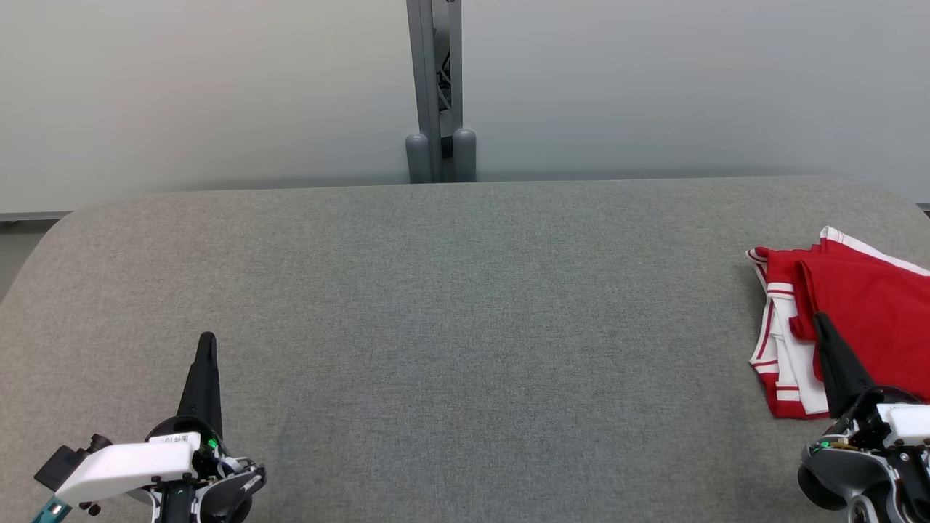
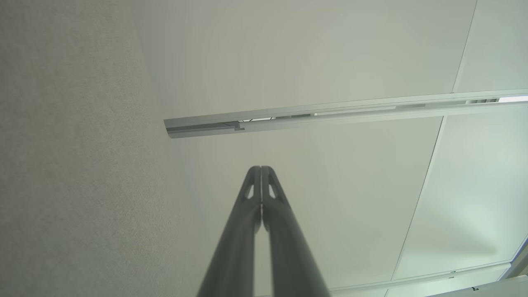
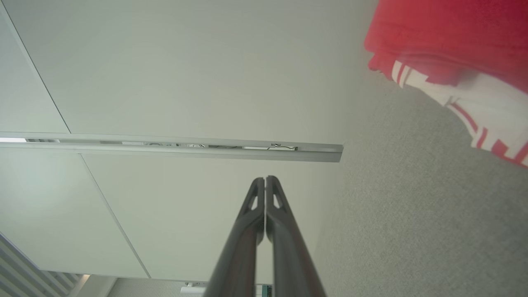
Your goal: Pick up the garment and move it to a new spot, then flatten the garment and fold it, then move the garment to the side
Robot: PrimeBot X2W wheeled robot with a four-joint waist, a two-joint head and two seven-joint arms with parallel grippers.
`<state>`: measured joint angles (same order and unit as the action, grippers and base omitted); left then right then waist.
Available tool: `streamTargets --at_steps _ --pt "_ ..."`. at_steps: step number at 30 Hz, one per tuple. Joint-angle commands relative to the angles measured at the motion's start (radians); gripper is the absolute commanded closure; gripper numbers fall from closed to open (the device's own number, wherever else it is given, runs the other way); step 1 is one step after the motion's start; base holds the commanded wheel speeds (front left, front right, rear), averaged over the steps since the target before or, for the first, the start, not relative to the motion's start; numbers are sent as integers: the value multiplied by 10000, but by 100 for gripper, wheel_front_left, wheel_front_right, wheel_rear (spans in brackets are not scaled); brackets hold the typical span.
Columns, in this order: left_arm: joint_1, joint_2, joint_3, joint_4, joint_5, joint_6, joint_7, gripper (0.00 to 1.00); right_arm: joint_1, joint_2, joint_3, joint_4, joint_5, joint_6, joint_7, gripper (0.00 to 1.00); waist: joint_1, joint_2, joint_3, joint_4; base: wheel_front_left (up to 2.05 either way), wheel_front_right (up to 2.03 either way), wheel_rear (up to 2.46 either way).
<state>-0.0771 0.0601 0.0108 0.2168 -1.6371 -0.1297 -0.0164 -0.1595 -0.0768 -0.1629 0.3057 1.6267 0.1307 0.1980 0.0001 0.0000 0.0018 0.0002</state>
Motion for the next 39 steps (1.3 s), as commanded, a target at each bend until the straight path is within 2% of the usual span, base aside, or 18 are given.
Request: streamTargets --at_steps 1,39 --pt "-160 40 36 3 23 -33 36 100 -84 -35 -50 23 -23 0 87 100 -1 0 0 0 0 0 0" --pt "-162 9 80 4 63 -33 65 100 -93 39 -146 28 -119 0 163 100 -1 0 0 0 0 0 0"
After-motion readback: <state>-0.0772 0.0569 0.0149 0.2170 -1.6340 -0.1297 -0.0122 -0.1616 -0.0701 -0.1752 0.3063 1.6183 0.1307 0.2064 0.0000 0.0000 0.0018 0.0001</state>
